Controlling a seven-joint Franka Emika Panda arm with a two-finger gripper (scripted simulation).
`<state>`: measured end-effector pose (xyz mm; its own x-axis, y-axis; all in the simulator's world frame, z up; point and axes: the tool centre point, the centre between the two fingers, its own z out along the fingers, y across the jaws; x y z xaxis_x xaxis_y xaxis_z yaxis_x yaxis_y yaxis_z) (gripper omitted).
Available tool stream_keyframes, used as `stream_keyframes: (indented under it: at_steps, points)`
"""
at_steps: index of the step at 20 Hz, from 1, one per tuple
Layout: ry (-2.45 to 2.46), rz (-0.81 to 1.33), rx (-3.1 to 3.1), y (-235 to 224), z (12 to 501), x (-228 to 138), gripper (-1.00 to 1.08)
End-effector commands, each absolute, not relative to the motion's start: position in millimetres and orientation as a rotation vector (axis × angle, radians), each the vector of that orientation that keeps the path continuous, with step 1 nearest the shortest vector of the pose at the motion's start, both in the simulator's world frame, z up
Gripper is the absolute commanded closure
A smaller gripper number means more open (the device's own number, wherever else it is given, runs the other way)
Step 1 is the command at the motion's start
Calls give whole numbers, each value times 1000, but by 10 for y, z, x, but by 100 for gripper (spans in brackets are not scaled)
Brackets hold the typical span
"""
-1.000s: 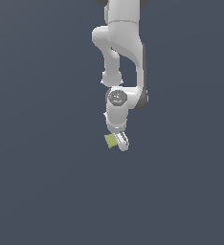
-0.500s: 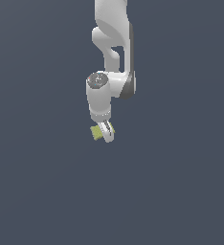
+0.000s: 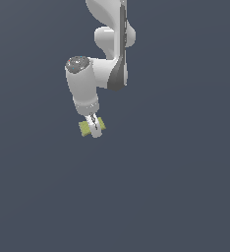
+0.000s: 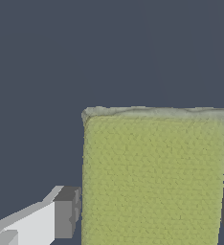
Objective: Pick up the object and move it to a goal position.
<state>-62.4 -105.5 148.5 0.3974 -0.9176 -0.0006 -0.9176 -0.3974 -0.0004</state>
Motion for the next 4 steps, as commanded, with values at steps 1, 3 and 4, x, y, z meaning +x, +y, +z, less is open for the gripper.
stream_keyframes:
  at_steps: [1,3,4]
  points:
    - [1722,1,-2627,-1117,1552,-623,108]
    - [1722,1,-2627,-1137,1569,-618,108]
    - [1722,1,-2627,-1140,1570,-617,108]
